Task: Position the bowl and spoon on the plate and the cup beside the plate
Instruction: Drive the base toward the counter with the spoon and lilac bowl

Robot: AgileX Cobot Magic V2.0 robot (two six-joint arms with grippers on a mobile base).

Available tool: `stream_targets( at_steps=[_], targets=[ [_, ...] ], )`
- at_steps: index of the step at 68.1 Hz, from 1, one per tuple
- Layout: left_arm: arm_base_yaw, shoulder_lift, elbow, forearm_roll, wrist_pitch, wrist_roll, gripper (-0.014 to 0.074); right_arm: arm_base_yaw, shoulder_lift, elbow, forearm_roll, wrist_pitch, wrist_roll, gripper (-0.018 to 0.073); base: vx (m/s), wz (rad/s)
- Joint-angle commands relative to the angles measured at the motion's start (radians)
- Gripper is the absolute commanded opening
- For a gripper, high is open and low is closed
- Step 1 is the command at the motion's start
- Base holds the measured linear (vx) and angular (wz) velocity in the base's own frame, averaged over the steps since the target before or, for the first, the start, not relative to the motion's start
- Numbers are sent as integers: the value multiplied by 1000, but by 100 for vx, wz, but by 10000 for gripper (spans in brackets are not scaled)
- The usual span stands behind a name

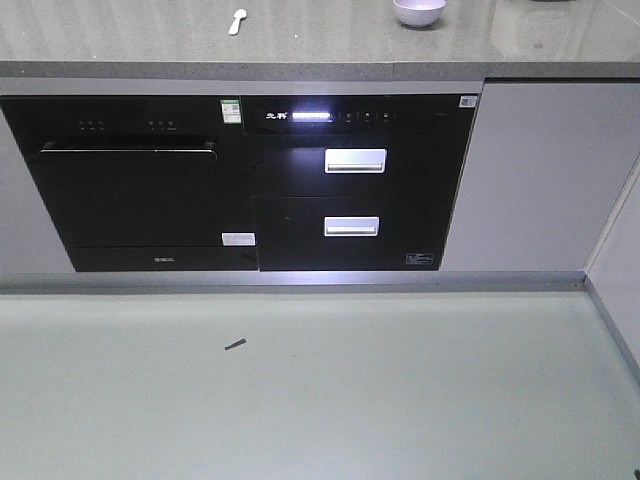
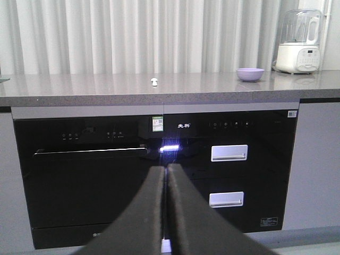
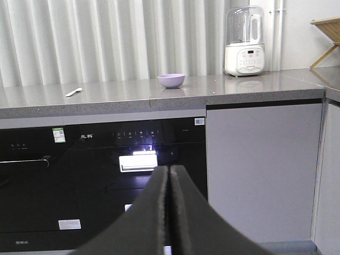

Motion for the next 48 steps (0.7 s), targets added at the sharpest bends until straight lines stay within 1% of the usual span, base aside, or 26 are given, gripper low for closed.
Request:
stream_targets(
  at_steps=[1,48],
  targets=[
    [1,-14,-18,-8,-76,2,-6,-6,-9,6,-8,-72,-5,-11,19,-2],
    [1,-14,-18,-8,-76,2,-6,-6,-9,6,-8,-72,-5,-11,16,-5]
  ],
)
